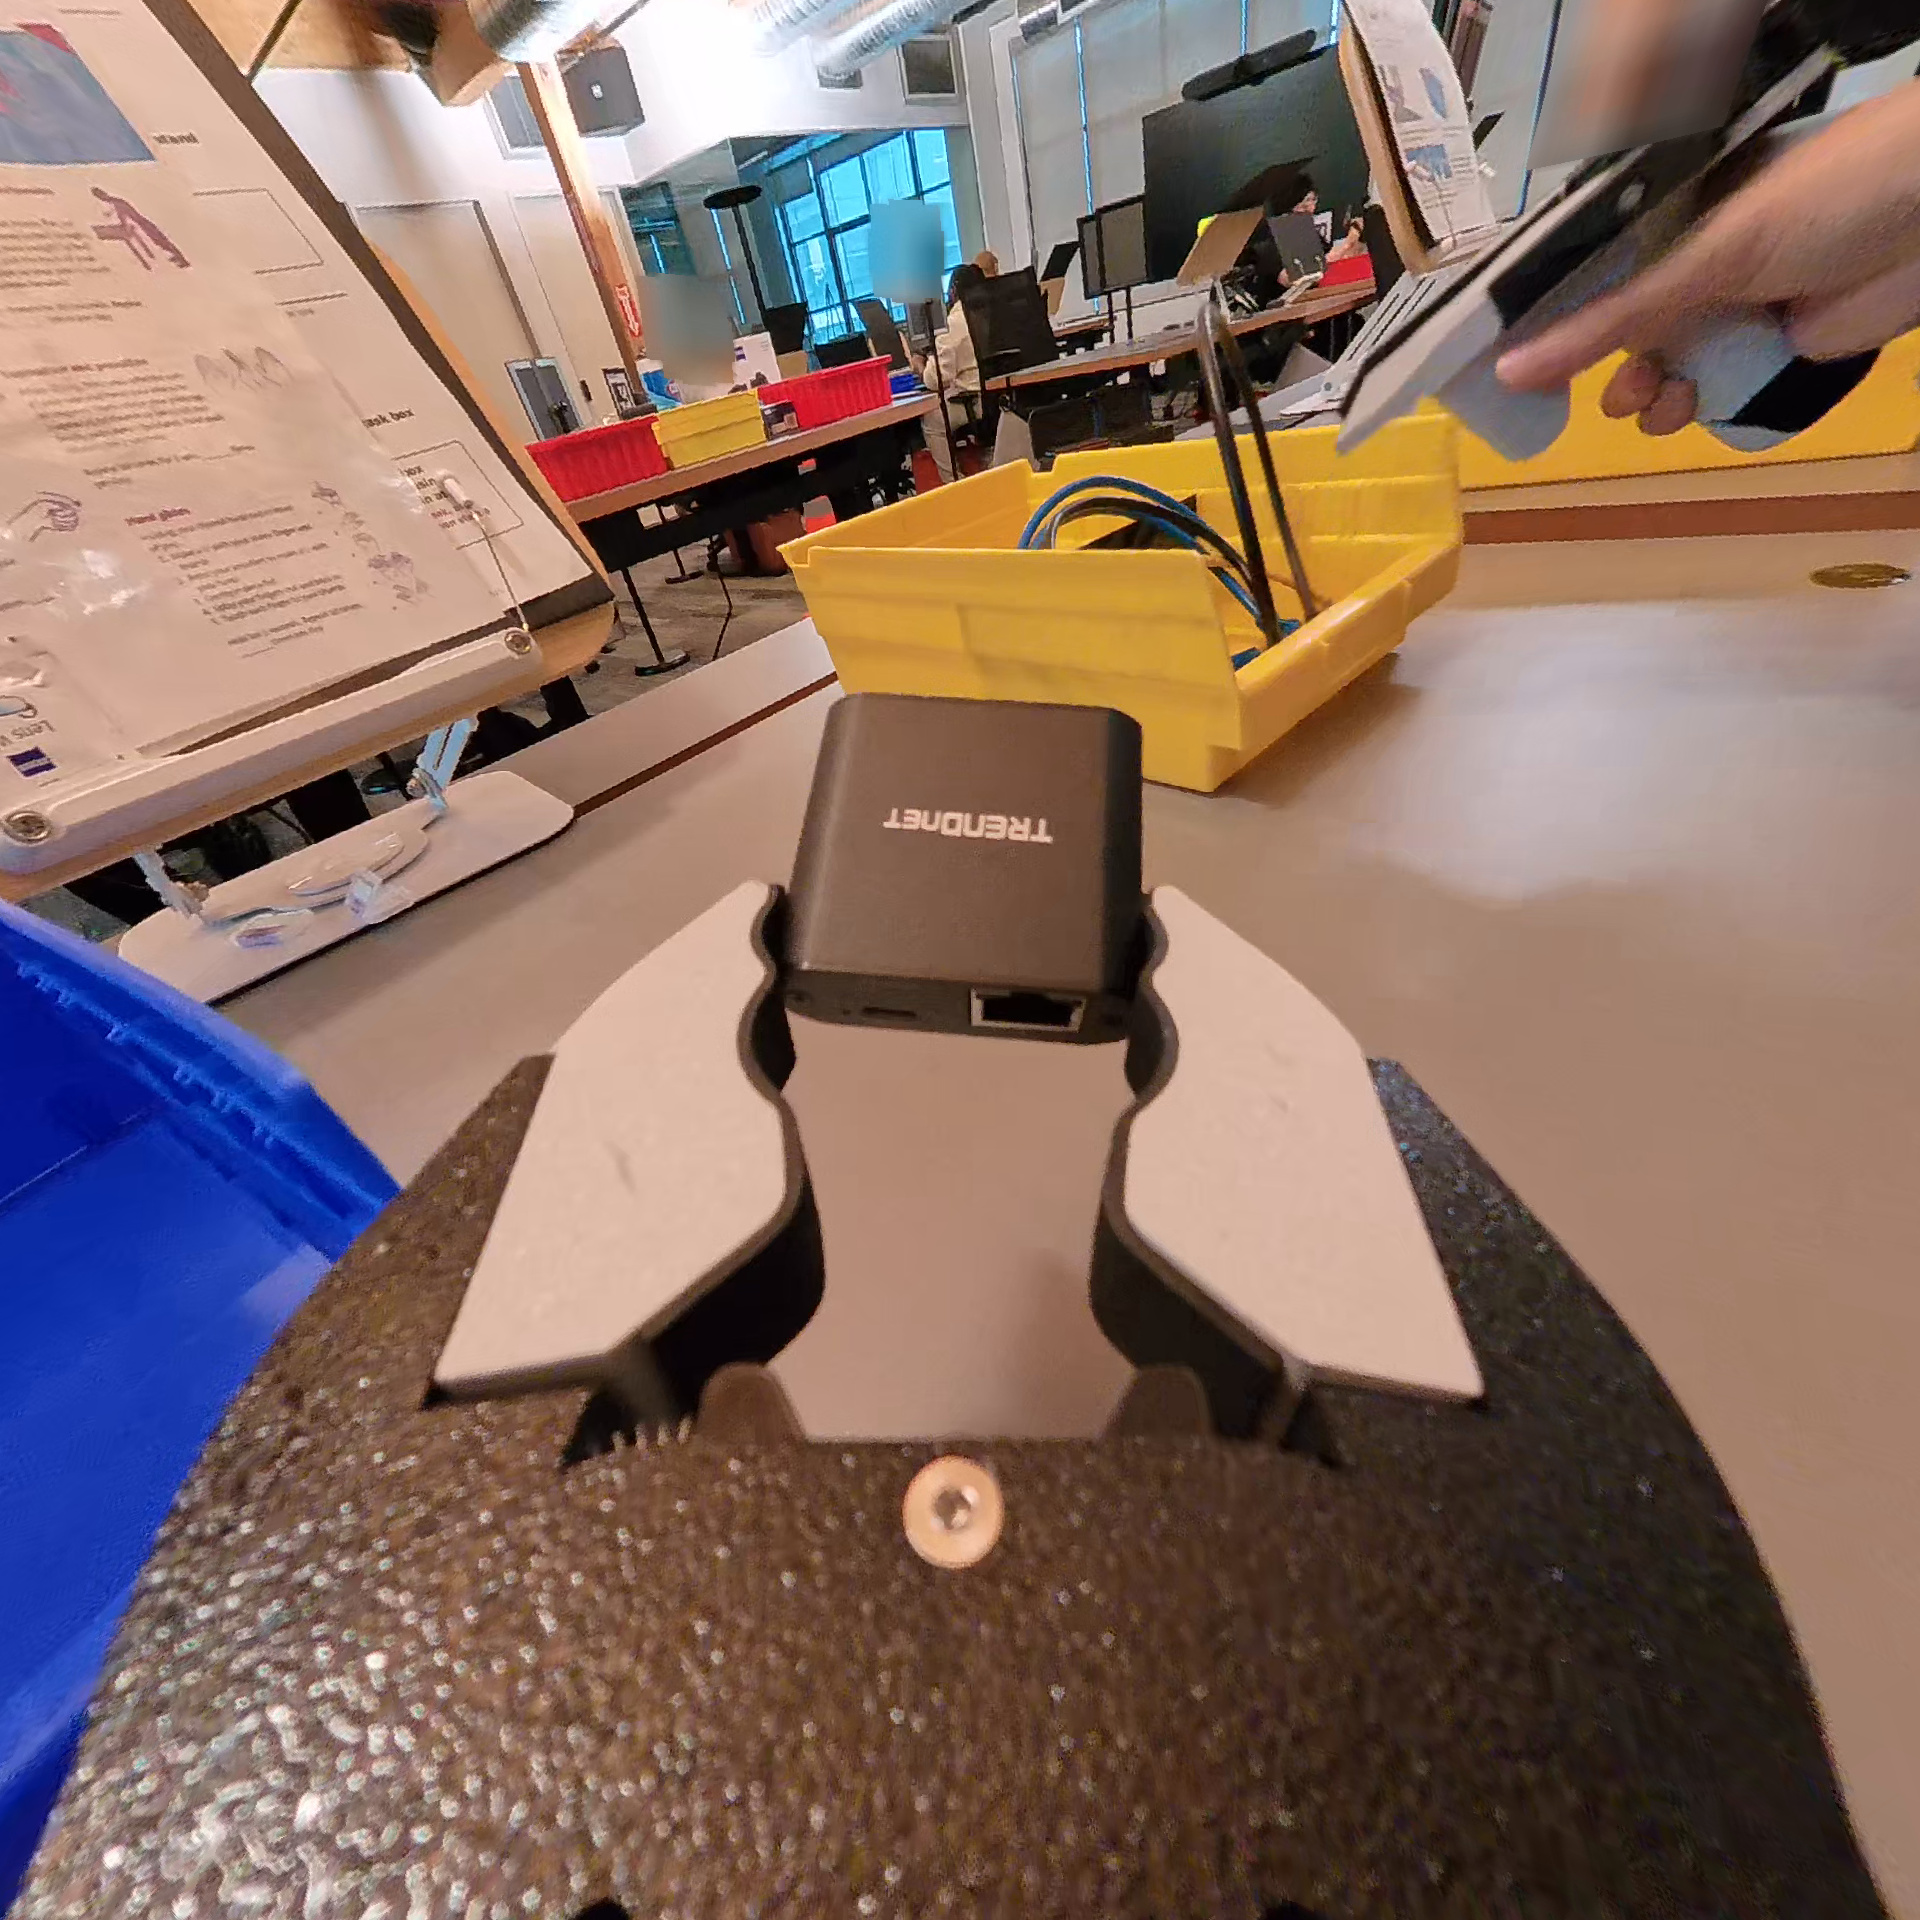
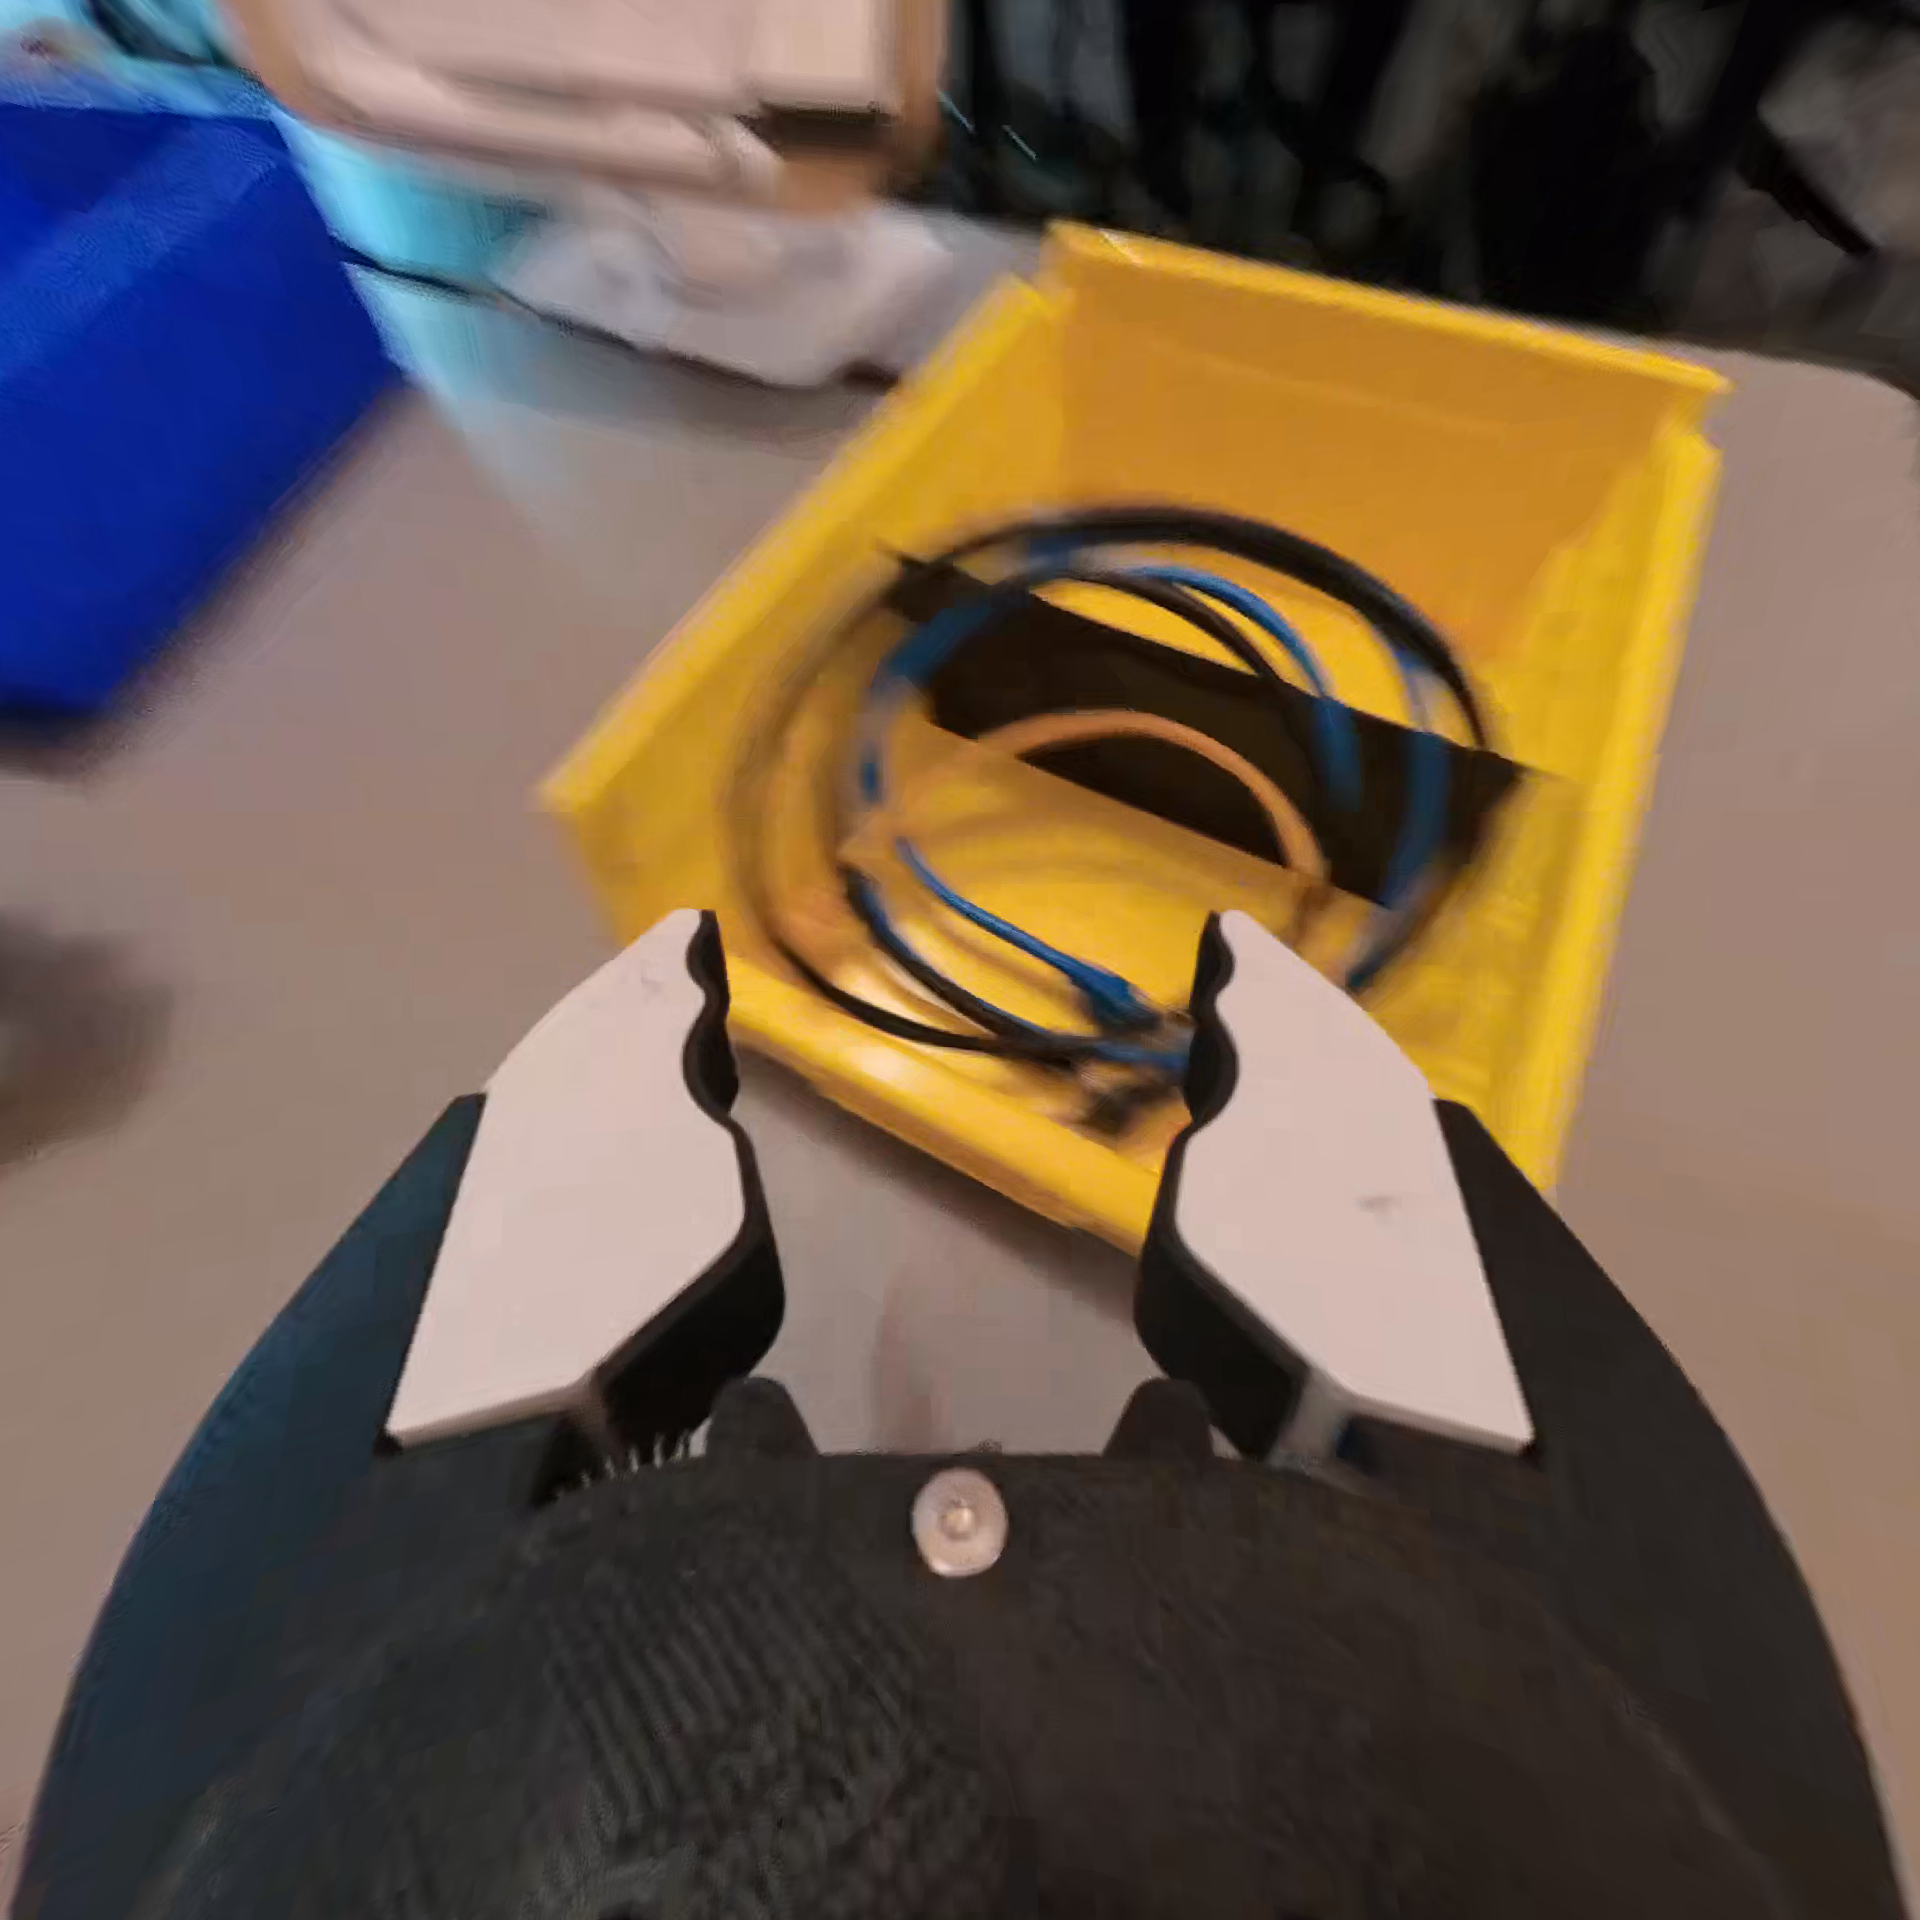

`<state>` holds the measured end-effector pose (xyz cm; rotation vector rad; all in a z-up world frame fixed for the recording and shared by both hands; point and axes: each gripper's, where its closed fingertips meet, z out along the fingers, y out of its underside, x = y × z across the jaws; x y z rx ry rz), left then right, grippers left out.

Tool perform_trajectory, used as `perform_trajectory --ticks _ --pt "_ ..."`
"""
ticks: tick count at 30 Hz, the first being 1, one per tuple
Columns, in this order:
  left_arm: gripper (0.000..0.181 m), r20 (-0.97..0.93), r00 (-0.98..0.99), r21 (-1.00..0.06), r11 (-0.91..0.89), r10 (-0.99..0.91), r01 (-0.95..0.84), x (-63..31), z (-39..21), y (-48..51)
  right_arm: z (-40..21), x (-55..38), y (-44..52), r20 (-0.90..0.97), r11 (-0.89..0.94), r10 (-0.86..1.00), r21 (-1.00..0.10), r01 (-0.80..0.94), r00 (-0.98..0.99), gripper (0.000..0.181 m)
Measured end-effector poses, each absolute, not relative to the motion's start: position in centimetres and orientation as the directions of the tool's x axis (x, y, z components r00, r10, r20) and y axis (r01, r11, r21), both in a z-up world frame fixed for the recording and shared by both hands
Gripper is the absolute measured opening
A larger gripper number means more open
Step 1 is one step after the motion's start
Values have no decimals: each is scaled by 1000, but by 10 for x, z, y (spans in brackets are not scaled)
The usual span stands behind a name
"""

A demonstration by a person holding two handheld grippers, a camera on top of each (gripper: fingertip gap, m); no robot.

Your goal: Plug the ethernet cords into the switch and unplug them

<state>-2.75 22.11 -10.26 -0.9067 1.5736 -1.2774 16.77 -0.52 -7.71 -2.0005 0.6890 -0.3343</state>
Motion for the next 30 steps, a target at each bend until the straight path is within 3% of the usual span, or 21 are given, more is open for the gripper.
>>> perform_trajectory --ticks 3,5,10,13,17,24,27,30 --pt "62 -186 -363 -979 204 -913 -10 -28 -104 216 -51 101 54 -292 -201 -326 -908 -368 899 82" --pt "62 -197 -385 -976 216 -902 -7 -29 -105 211 -44 57 92 -479 -137 -116 -860 -492 870 79" --pt "62 -348 -430 -935 340 -833 97 -37 -98 191 -69 -30 164 -741 -353 217 -667 -656 636 76" --pt "62 -508 -410 -856 498 -758 141 -40 -98 181 -73 -54 187 -751 -420 273 -655 -628 601 74" --pt "62 -657 -350 -743 652 -668 150 -40 -103 180 -93 -63 194 -660 -525 237 -705 -477 713 28" --pt "63 -613 -363 -784 595 -701 176 -39 -104 172 -96 -52 184 -503 -591 260 -758 -276 824 24" --pt "64 -502 -365 -862 487 -784 140 -37 -99 178 -92 14 174 -232 -629 55 -764 -147 971 24" --pt "58 -351 -377 -935 340 -857 98 -35 -91 189 -61 110 154 112 -677 -195 -734 -52 974 24"
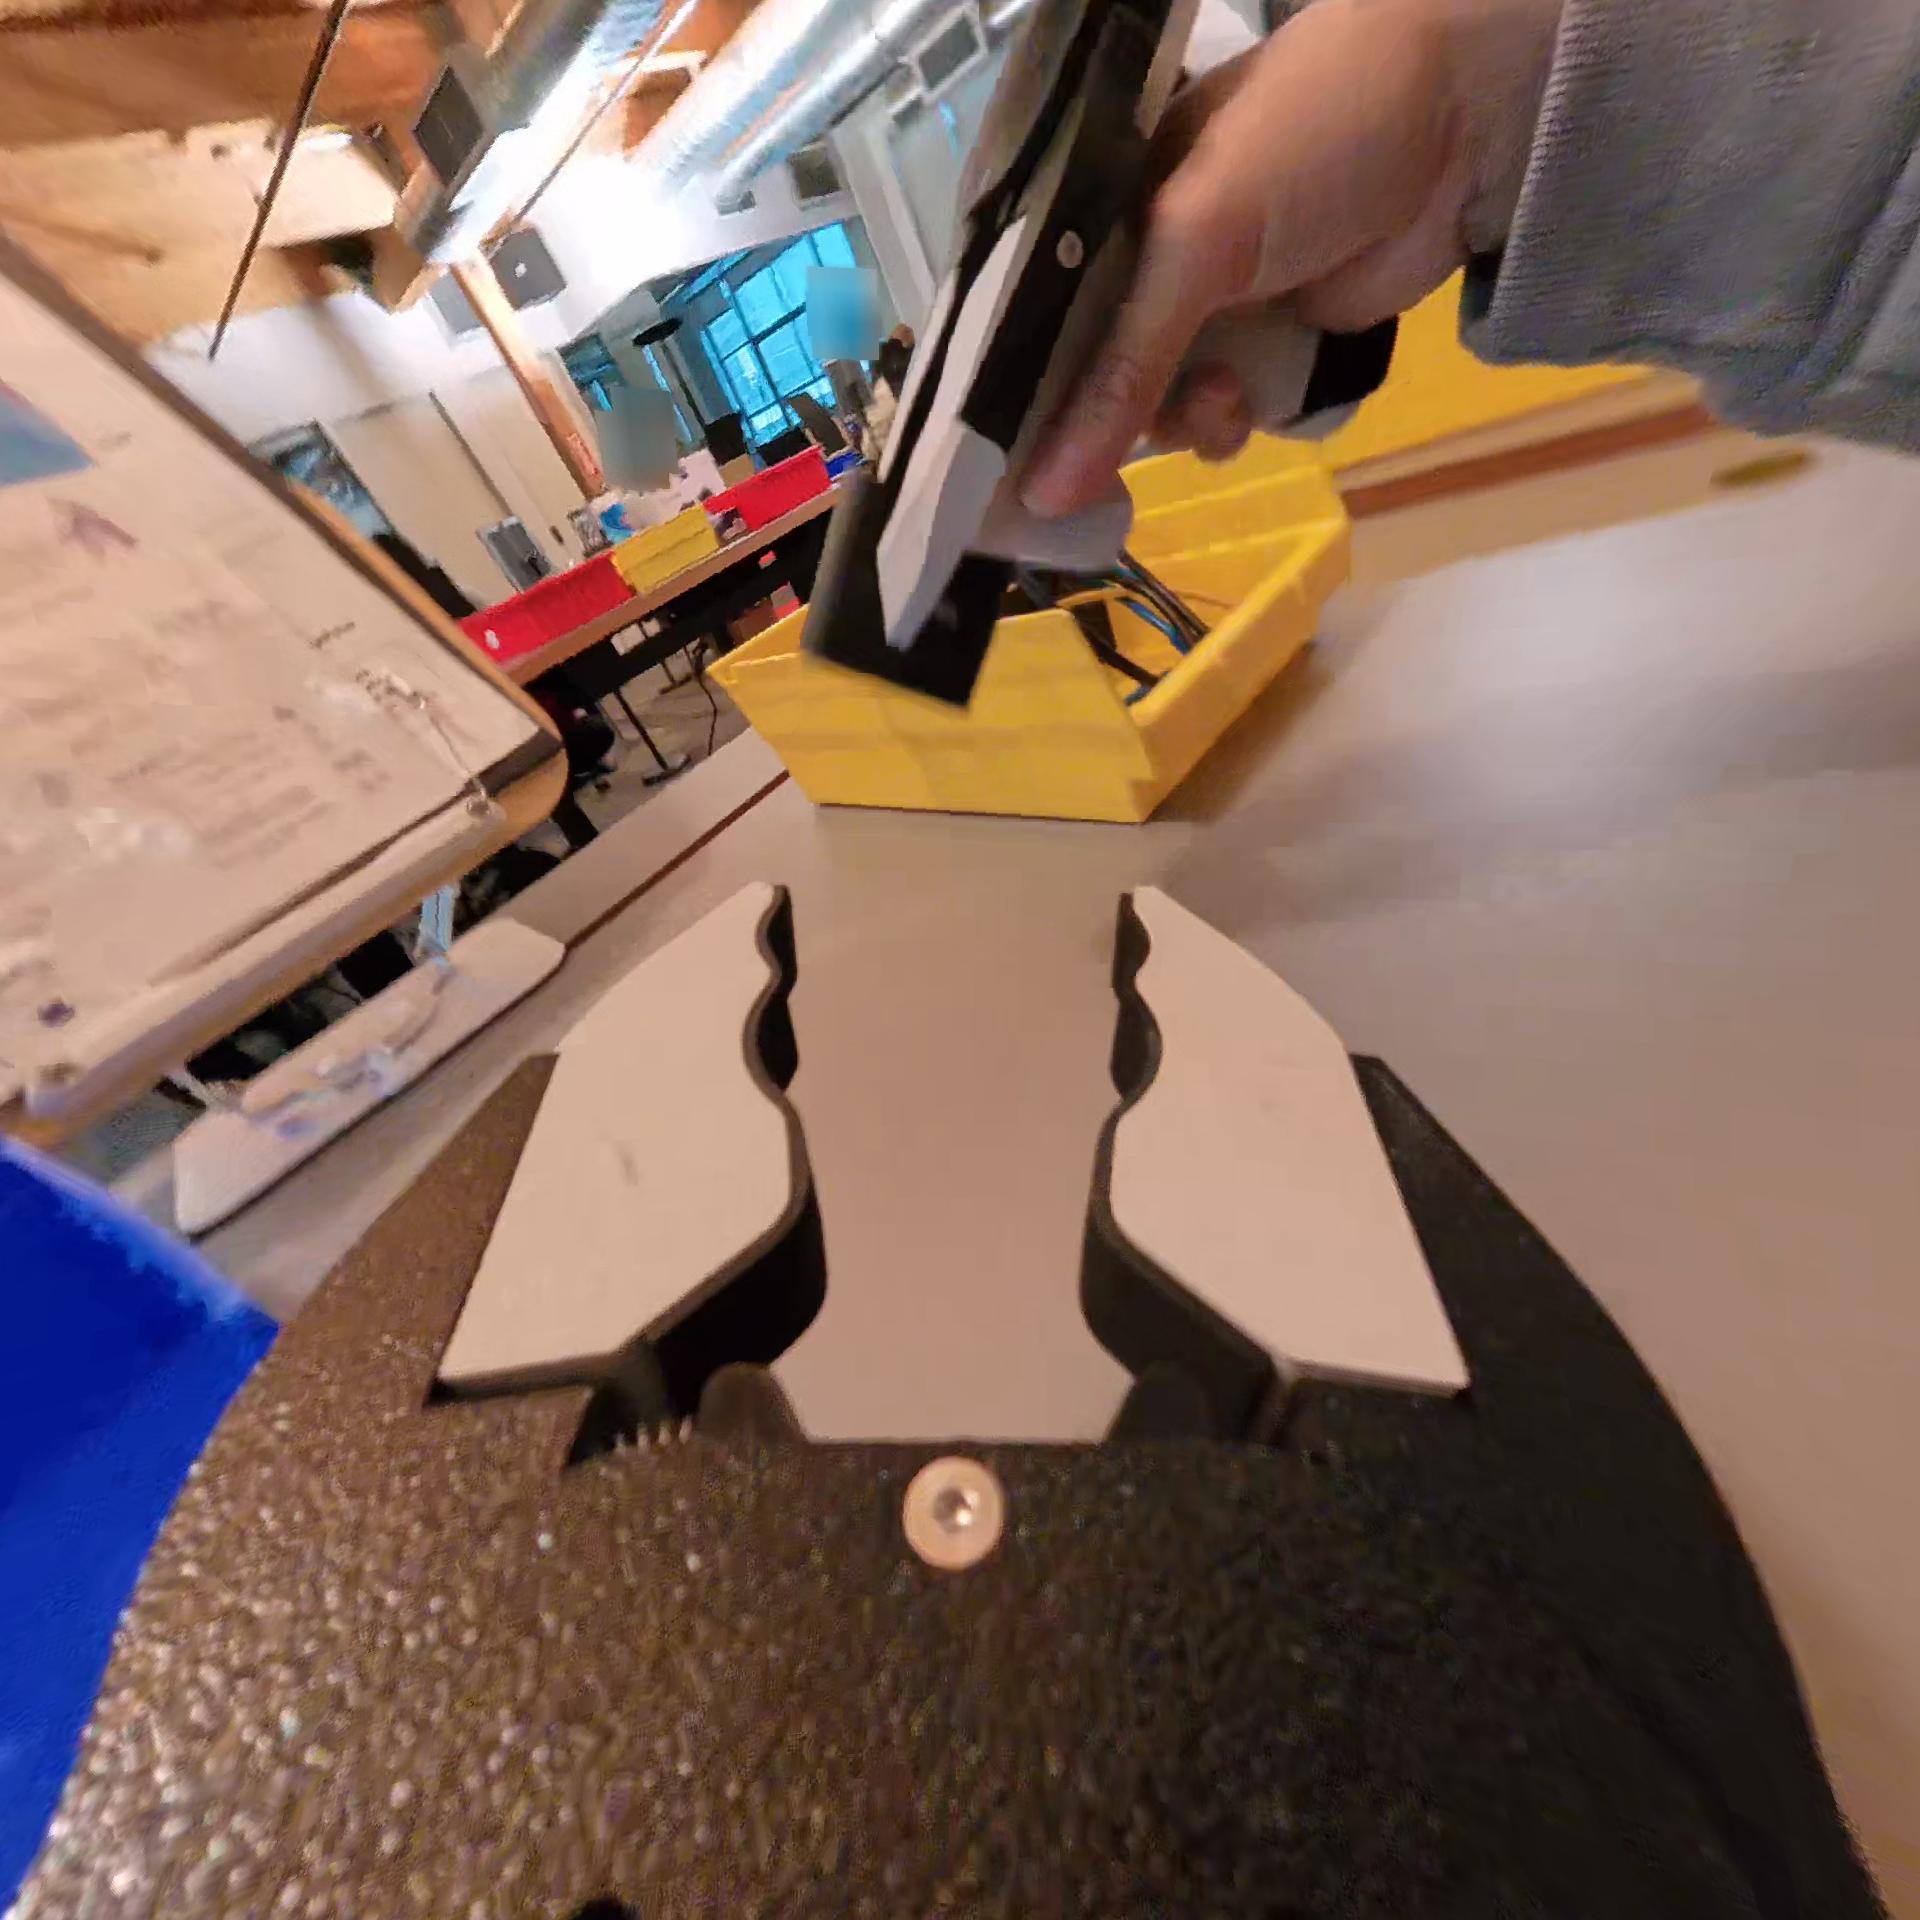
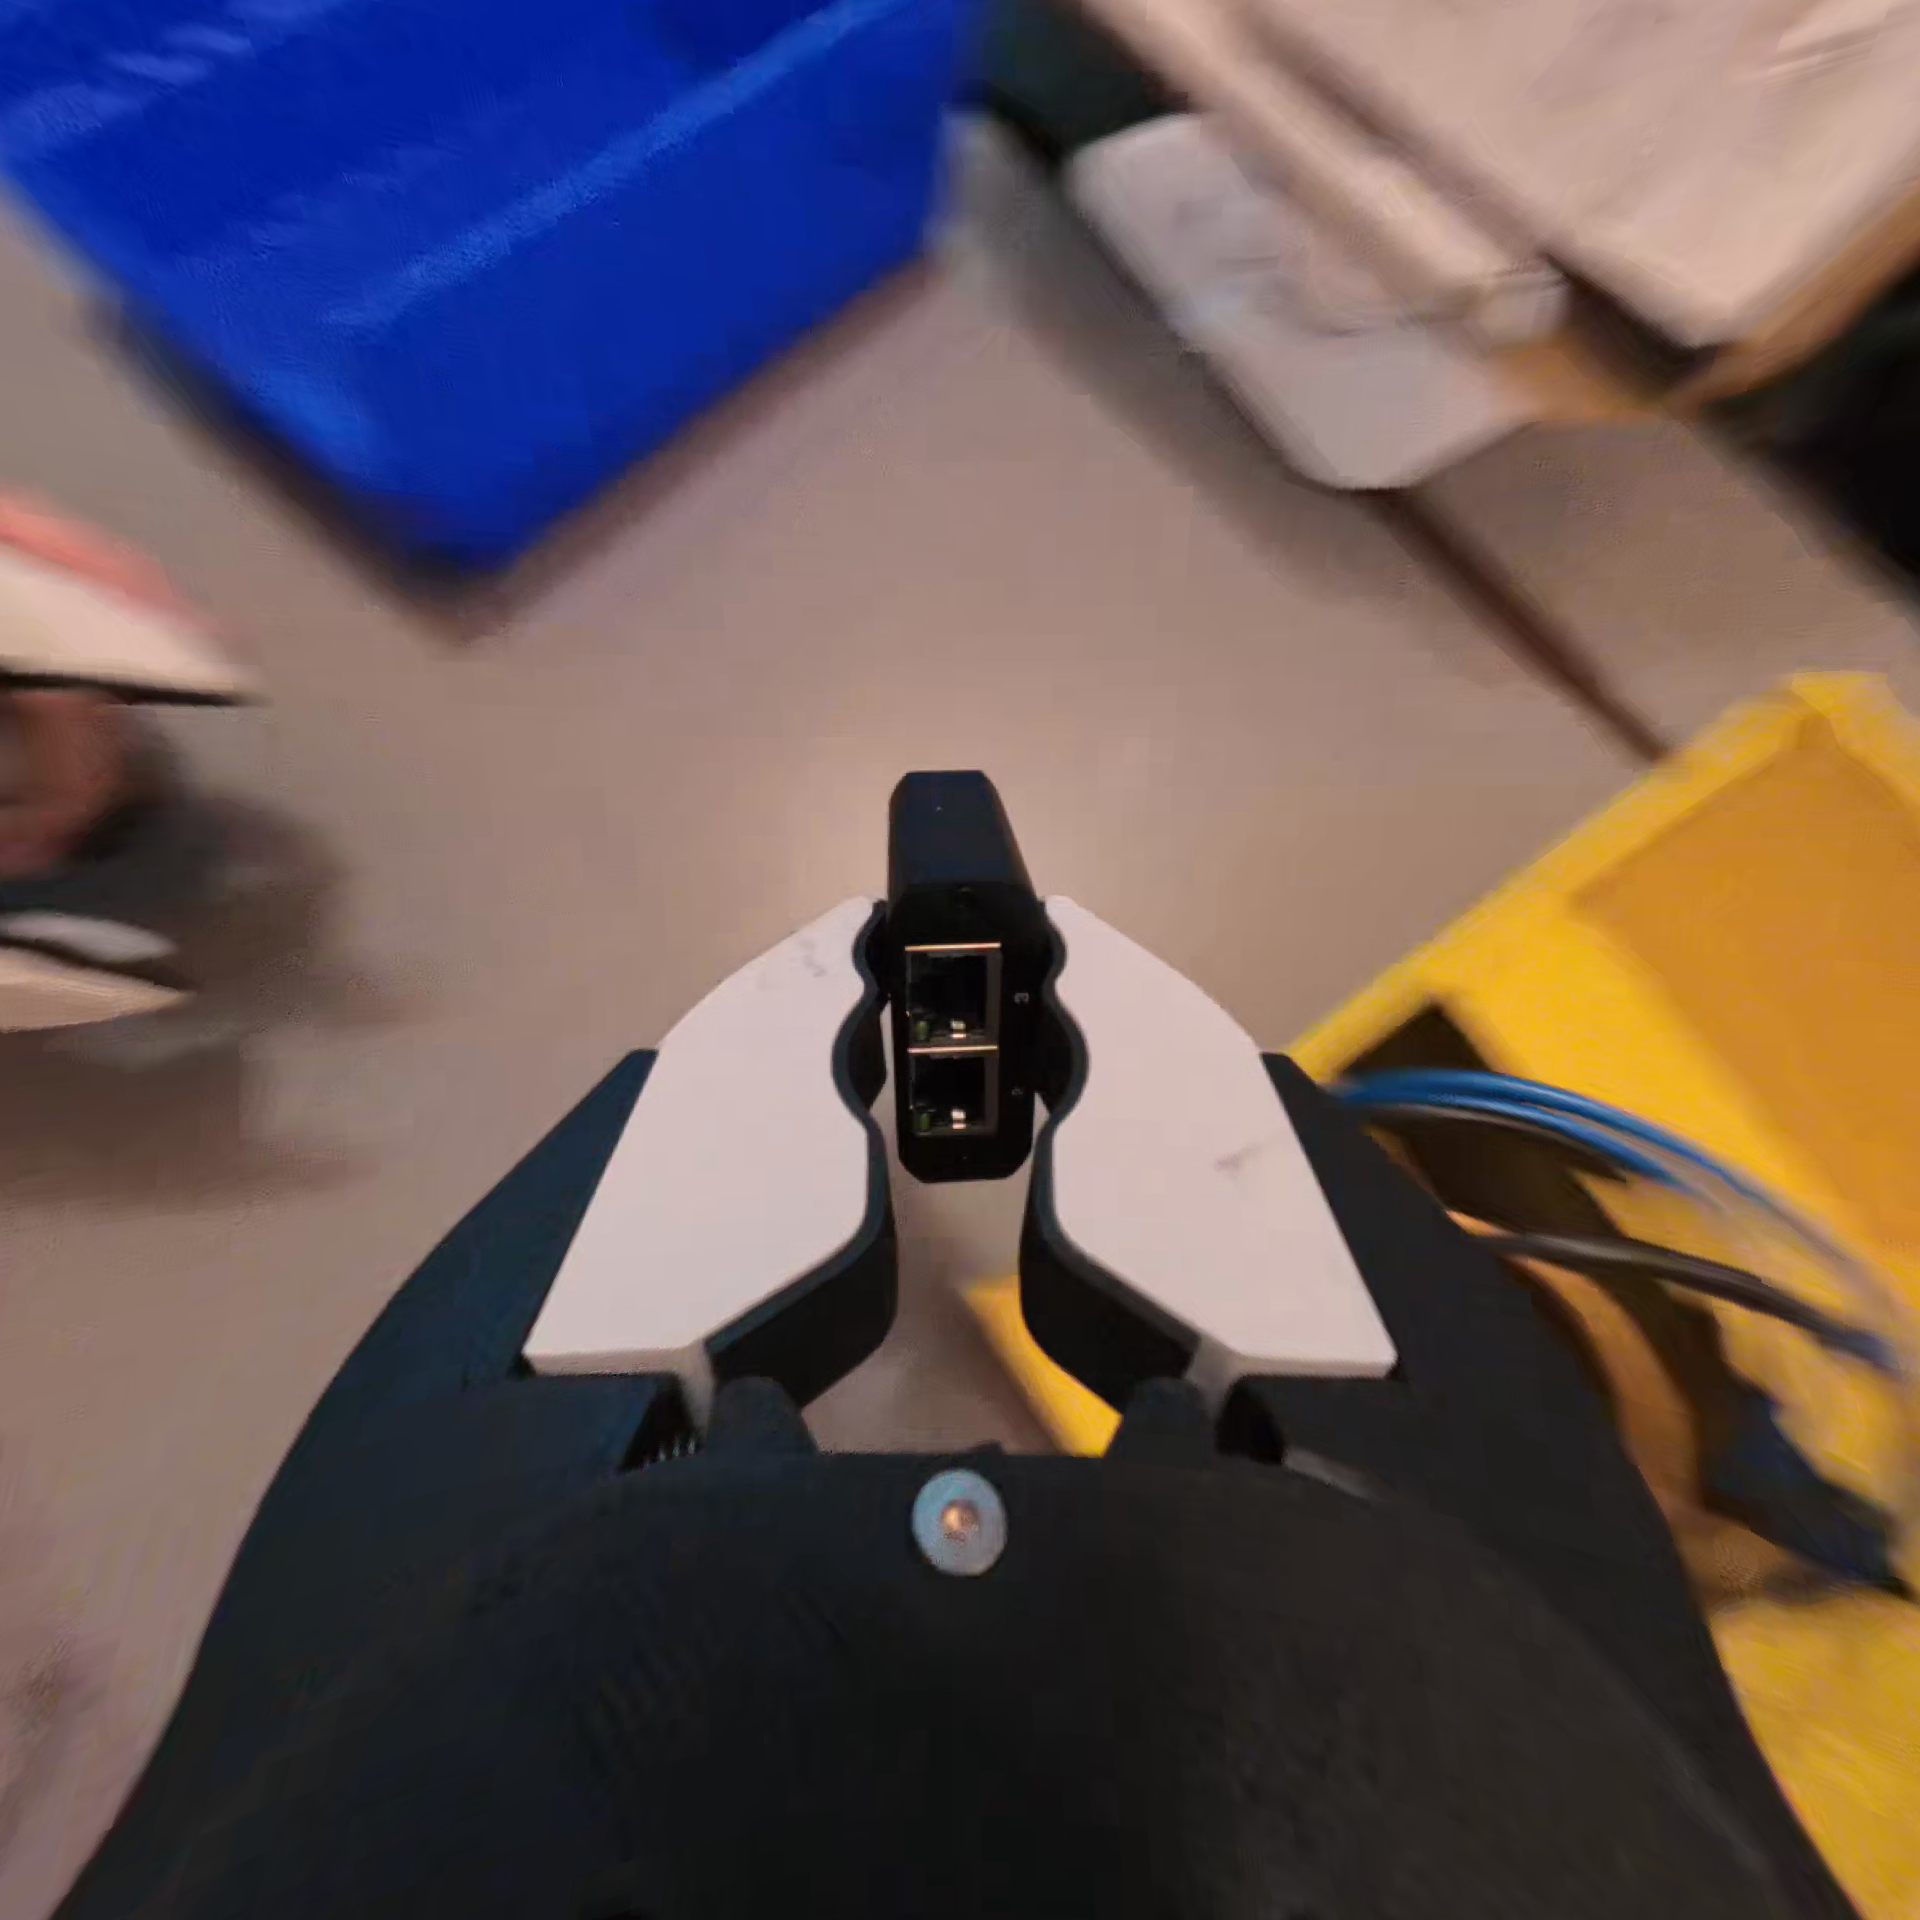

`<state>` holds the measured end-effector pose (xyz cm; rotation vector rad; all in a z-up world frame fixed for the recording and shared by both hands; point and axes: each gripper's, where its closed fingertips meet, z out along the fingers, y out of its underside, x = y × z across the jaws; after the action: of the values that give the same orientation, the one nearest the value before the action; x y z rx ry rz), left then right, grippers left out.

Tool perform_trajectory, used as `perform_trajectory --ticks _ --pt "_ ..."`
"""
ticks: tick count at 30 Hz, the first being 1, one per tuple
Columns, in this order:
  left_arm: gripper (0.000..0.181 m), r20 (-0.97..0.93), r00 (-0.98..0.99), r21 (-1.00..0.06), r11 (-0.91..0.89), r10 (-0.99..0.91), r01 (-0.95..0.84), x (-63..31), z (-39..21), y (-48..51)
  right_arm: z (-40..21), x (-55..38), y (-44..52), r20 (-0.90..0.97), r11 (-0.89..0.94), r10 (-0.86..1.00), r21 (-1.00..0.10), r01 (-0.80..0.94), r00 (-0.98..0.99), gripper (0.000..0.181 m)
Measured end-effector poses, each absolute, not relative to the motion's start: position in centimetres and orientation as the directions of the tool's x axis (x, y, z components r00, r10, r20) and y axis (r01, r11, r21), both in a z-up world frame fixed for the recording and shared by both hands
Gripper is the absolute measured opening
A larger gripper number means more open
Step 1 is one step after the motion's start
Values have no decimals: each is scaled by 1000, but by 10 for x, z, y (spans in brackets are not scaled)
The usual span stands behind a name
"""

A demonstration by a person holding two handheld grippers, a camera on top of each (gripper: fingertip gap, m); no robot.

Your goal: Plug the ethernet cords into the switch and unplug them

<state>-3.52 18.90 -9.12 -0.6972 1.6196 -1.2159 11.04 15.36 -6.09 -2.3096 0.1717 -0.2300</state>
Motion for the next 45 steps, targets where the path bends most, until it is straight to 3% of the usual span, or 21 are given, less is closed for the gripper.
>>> perform_trajectory --ticks 5,9,16,27,34,38,45 --pt "55 -124 -350 -981 167 -929 -95 -27 -95 212 -31 250 120 476 -821 -390 -567 -64 788 24" --pt "57 23 -255 -947 61 -967 -316 -24 -112 229 -51 313 111 524 -841 -452 -519 -150 722 24" --pt "57 -12 -206 -914 95 -978 -393 -21 -132 233 -90 326 104 476 -847 -463 -487 -214 748 29" --pt "57 -26 -170 -886 101 -985 -452 -19 -149 236 -33 269 87 365 -673 -530 -731 -116 766 32" --pt "61 -27 -199 -874 119 -980 -471 -20 -153 225 -26 198 17 101 -310 -647 -940 -139 756 46" --pt "68 57 -262 -885 72 -963 -459 -16 -146 192 -40 185 -21 17 -177 -707 -972 -154 707 57" --pt "78 159 -322 -889 7 -933 -458 60 -116 106 -31 190 -41 27 -158 -731 -979 -130 681 71"
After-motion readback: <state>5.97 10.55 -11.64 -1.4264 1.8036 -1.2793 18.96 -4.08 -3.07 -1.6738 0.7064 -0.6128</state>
